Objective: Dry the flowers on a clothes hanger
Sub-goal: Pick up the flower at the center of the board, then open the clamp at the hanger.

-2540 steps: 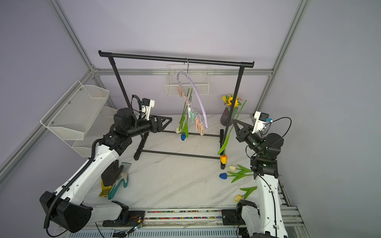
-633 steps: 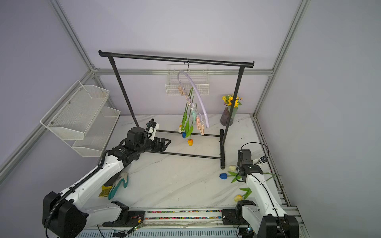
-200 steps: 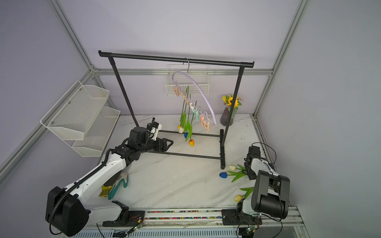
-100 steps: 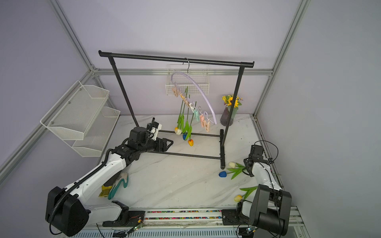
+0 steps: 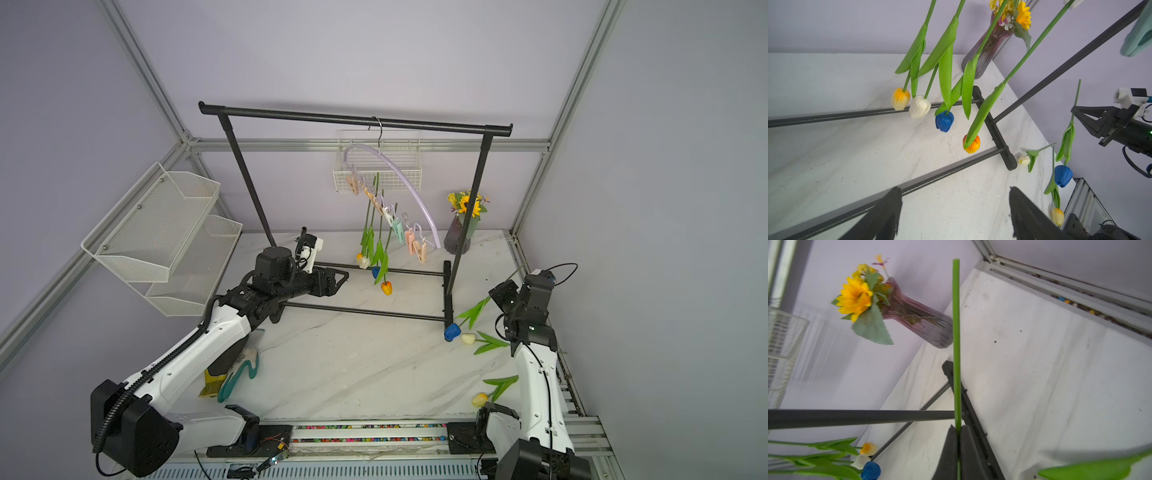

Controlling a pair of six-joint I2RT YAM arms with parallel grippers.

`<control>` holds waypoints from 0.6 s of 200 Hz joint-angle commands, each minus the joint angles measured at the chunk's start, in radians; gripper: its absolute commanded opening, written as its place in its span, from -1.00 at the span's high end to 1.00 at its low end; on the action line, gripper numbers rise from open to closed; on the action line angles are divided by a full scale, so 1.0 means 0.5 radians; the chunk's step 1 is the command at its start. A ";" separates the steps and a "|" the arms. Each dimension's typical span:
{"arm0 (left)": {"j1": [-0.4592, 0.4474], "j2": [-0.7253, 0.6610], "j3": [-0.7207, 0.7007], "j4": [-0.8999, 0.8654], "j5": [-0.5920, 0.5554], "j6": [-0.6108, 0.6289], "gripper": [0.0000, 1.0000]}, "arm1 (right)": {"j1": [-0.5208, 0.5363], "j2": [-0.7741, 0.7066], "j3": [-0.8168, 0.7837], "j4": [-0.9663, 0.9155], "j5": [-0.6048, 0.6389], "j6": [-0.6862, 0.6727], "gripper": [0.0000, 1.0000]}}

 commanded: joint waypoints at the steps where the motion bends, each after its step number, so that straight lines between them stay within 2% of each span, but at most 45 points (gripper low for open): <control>1: 0.022 -0.043 0.094 0.064 -0.012 0.025 -0.63 | 0.008 -0.069 0.043 0.405 -0.387 -0.125 1.00; 36: 0.022 -0.054 0.192 0.125 0.051 0.060 -0.63 | 0.013 -0.064 0.112 0.794 -0.773 -0.112 1.00; 84: 0.024 -0.056 0.335 0.235 0.209 0.160 -0.61 | 0.075 -0.051 0.202 1.204 -1.047 -0.168 1.00; 120: 0.016 -0.006 0.427 0.376 0.482 0.174 -0.60 | 0.204 0.055 0.289 1.382 -1.178 -0.181 1.00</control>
